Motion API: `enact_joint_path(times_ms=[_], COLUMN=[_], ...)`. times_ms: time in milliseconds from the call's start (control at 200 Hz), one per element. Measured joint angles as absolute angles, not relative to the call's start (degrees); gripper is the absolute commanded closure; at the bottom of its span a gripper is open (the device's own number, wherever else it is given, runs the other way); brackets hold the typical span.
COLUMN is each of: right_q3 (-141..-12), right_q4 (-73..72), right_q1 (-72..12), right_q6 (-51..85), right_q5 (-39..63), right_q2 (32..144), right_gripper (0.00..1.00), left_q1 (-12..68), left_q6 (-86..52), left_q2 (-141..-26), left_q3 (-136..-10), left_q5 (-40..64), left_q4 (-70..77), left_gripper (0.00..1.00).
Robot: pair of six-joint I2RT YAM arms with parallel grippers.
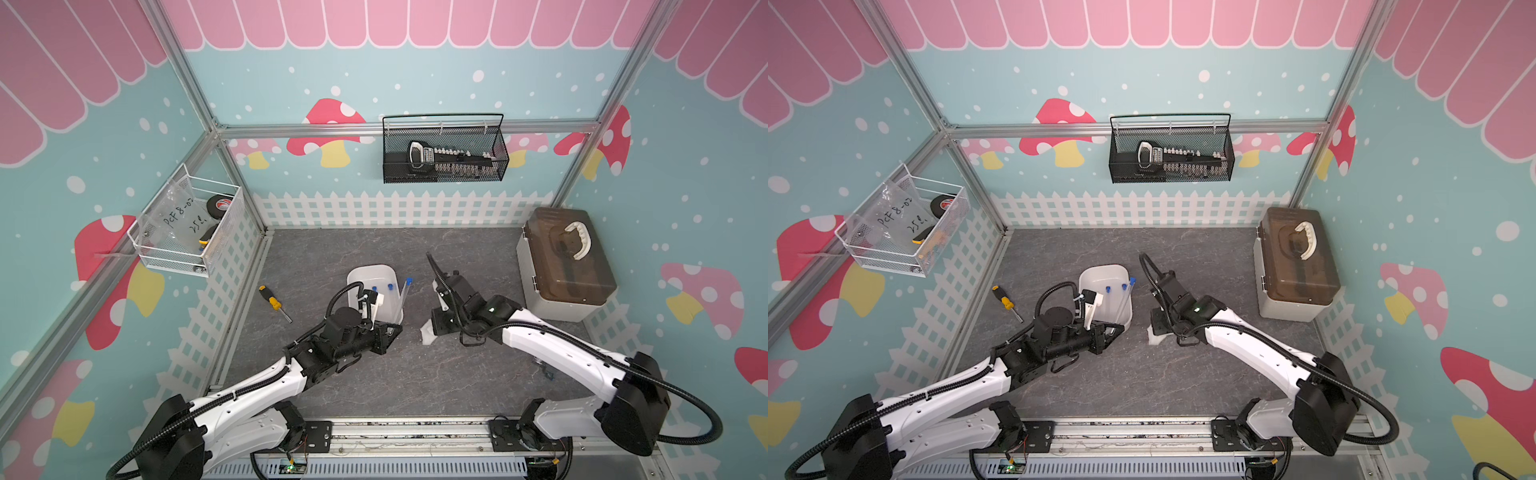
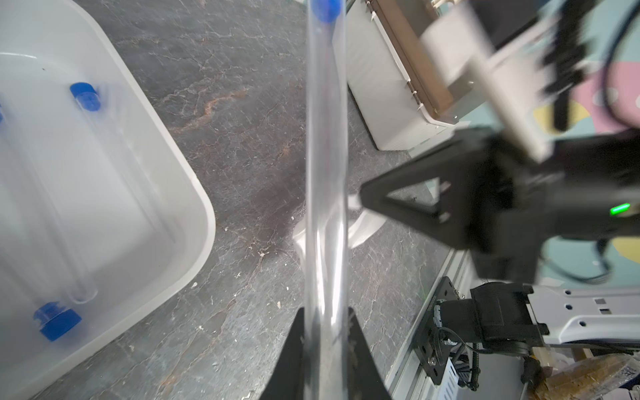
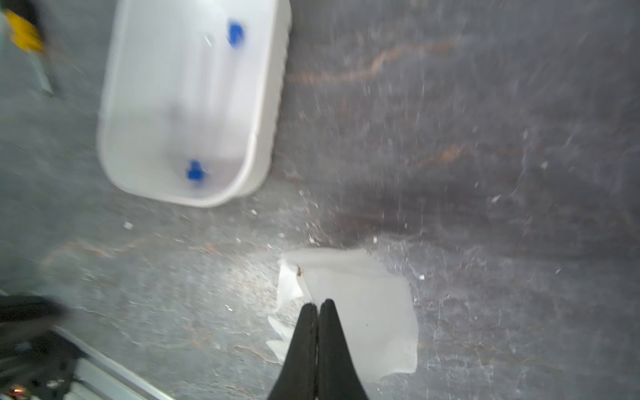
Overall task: Wipe the exteriors of test tubes
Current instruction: Pick up the cleaning item at the center of the board, then wipe the dirt from the test tube.
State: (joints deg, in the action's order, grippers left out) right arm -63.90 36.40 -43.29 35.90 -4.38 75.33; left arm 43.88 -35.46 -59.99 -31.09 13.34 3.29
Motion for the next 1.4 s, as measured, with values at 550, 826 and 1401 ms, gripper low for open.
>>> enact_joint_path(times_ms=[550,826,1401], right_q3=[-97.7,-93.4,-73.0], right_q4=[43.0,41.4,36.3], right_q1=[-42.0,-42.0,-42.4], right_q6=[23.4,22.5,26.2], right_q5=[-0.9,3.4,8.4], right_q2=[80.3,86.4,77.0], right_gripper=[1.00,1.00,1.00], left_q1=[44.0,44.1,44.1], left_q6=[-35.8,-35.8,-35.7], left_q2=[-65.7,-65.8,-66.0], left_q3=[-31.2,-32.2,-32.9], left_q5=[17.2,17.4,17.1], left_q4=[5.7,6.0,6.3], left_gripper=[0.92,0.92,0.92])
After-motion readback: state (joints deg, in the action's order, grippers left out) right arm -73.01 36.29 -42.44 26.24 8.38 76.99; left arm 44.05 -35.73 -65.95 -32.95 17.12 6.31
